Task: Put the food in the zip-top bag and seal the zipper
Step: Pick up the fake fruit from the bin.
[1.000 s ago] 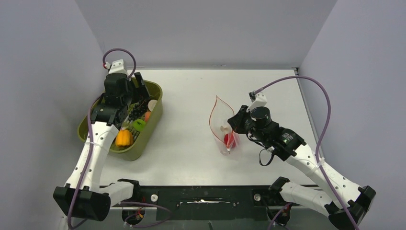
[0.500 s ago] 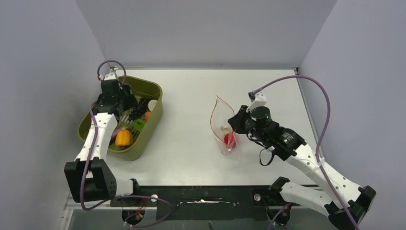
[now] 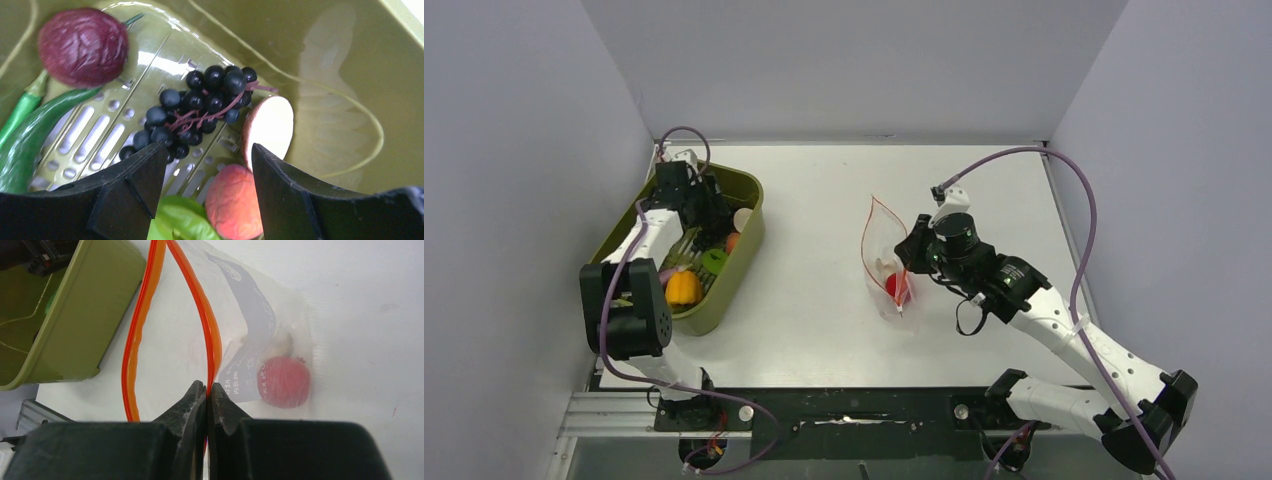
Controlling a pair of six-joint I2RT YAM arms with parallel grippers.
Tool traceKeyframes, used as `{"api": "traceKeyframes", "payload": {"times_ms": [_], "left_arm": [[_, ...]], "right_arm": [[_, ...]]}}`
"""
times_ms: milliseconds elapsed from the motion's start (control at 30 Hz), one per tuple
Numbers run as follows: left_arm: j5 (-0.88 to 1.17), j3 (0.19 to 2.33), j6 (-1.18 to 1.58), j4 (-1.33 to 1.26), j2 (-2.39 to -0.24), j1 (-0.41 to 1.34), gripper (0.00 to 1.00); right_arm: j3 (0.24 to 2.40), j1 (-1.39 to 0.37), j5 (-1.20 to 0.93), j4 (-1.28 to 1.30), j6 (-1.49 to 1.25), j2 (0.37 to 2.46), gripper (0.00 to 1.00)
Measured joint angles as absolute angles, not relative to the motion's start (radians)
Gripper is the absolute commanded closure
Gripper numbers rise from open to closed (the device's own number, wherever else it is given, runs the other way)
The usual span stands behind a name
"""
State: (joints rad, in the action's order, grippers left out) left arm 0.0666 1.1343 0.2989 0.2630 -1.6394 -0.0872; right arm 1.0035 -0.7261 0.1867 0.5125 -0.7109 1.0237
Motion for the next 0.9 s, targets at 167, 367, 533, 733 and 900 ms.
{"api": "traceKeyframes", "payload": {"times_ms": [167,367,533,733,900], "left_arm": [[0.126,1.201,0.276,0.228,-1.719,-0.087,0.39],[0.170,1.228,0.261,0.216,-1.757,-0.087,0.48],[0.190,1.228,0.249,0.213,-1.769,-0.087,0.53],[0.212,1.227,0.243,0.213,-1.784,-0.087,0.59],[0.215,1.227,0.236,0.214,-1.785,-0.087,0.67]], "right_arm": [[1.029,-0.726,0.187,0.514,-0.710,1.052,1.00],[1.057,-0.725,0.187,0.519,-0.710,1.077,1.00],[1.066,-0.725,0.186,0.519,-0.708,1.092,1.00],[1.073,-0.725,0.180,0.518,-0.707,1.113,1.00],[1.081,-0.725,0.178,0.518,-0.707,1.121,1.00]]}}
